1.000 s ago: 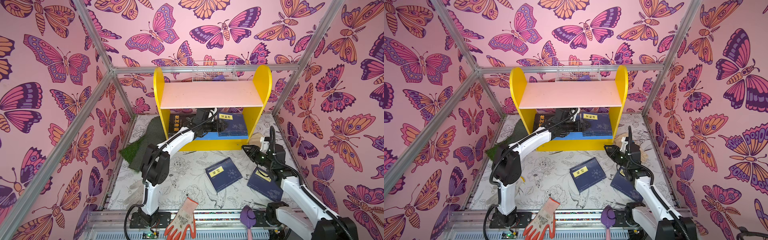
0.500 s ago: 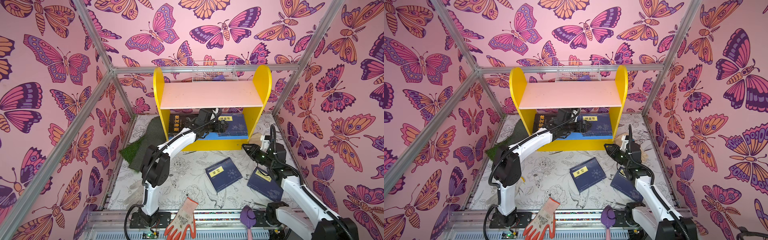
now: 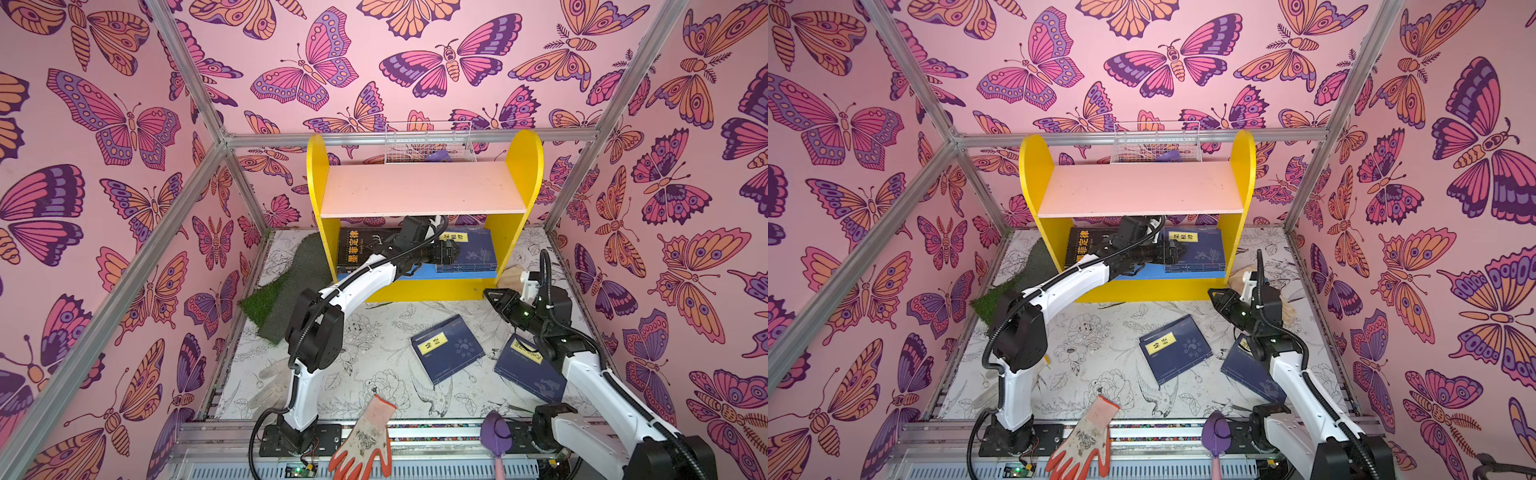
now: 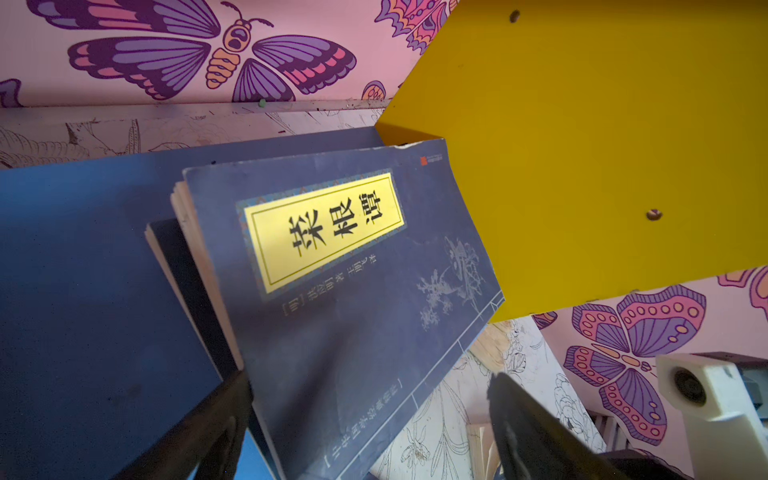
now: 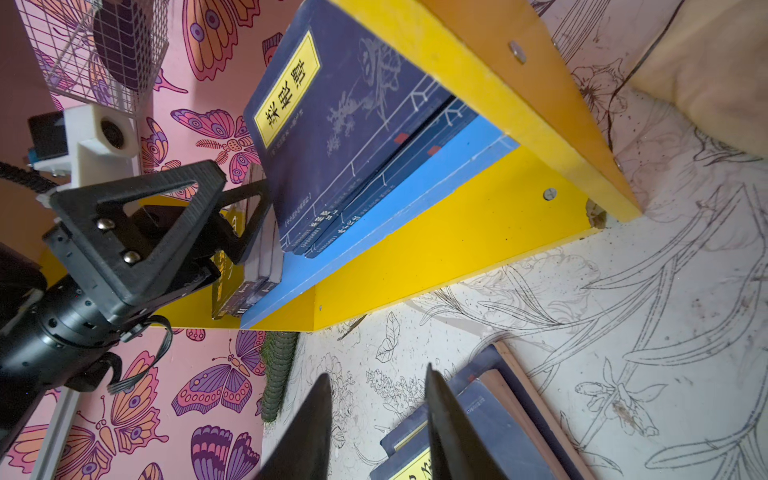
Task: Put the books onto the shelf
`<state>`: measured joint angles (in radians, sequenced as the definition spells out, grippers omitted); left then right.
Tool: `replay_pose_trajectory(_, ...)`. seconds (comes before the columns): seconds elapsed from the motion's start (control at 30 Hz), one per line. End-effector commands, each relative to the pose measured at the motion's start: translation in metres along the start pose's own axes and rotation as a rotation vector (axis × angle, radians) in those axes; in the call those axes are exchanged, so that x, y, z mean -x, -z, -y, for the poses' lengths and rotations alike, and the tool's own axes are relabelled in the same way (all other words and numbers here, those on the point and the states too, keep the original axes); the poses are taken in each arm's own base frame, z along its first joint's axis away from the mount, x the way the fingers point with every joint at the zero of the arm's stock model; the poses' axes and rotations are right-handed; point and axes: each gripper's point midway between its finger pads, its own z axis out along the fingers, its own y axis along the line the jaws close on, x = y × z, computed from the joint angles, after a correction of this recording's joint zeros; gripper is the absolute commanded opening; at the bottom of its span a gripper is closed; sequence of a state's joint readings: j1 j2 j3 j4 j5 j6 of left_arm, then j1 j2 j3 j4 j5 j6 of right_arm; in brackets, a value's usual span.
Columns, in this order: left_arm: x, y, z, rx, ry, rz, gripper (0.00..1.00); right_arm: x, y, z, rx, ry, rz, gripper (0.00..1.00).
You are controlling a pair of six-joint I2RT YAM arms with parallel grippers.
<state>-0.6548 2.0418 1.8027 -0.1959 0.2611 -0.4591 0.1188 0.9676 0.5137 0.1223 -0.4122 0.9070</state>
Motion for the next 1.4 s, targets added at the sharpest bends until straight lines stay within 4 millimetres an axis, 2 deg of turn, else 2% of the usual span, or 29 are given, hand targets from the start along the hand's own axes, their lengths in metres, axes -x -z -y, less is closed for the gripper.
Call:
replay_pose_trajectory(0.0, 0.029, 0.005, 0.01, -0.005, -0.045, 0.087, 0.91, 0.004, 0.001, -0.008, -0.007, 0.05, -0.004, 0.4)
replay_pose_trajectory(0.17, 0.038, 0.02, 0.014, 0.012, -0.058, 0.12, 0.91, 0.003, 0.0, -0.01, -0.029, 0.098, -0.043, 0.39)
replay_pose_trajectory(0.33, 0.043, 0.044, 0.013, 0.058, -0.061, 0.165, 0.93, 0.007, -0.003, -0.014, -0.046, 0.123, -0.054, 0.38)
replay_pose_trajectory(0.43, 0.04, 0.059, 0.007, 0.104, -0.055, 0.185, 0.95, -0.002, -0.007, -0.014, -0.063, 0.156, -0.091, 0.38)
replay_pose_trajectory(0.53, 0.028, 0.076, 0.01, 0.115, -0.077, 0.186, 0.95, -0.024, -0.01, -0.011, -0.101, 0.231, -0.176, 0.38)
replay_pose_trajectory(0.6, 0.008, 0.084, 0.017, 0.112, -0.119, 0.156, 0.95, -0.04, -0.012, -0.002, -0.131, 0.27, -0.243, 0.4)
replay_pose_trajectory(0.7, -0.04, 0.093, 0.031, 0.061, -0.16, 0.058, 0.95, -0.069, -0.016, 0.015, -0.176, 0.298, -0.372, 0.43)
replay_pose_trajectory(0.8, -0.113, 0.1, 0.034, 0.023, -0.21, -0.108, 0.95, -0.094, -0.02, 0.034, -0.233, 0.303, -0.49, 0.47)
replay_pose_trajectory(0.87, -0.166, 0.104, 0.024, 0.029, -0.228, -0.227, 0.95, -0.106, -0.022, 0.046, -0.257, 0.293, -0.547, 0.51)
replay_pose_trajectory(0.93, -0.209, 0.111, 0.008, 0.064, -0.219, -0.312, 0.95, -0.113, -0.023, 0.059, -0.293, 0.284, -0.573, 0.53)
replay_pose_trajectory(1.03, -0.259, 0.123, -0.021, 0.159, -0.235, -0.403, 0.94, -0.117, -0.021, 0.082, -0.374, 0.279, -0.575, 0.55)
replay_pose_trajectory(1.1, -0.282, 0.13, -0.036, 0.215, -0.231, -0.453, 0.93, -0.122, -0.02, 0.093, -0.404, 0.276, -0.593, 0.55)
replay_pose_trajectory(1.2, -0.307, 0.133, -0.044, 0.23, -0.219, -0.507, 0.91, -0.126, -0.021, 0.097, -0.415, 0.274, -0.618, 0.55)
replay_pose_trajectory(1.37, -0.329, 0.122, -0.052, 0.257, -0.225, -0.586, 0.87, -0.133, -0.025, 0.1, -0.418, 0.263, -0.682, 0.54)
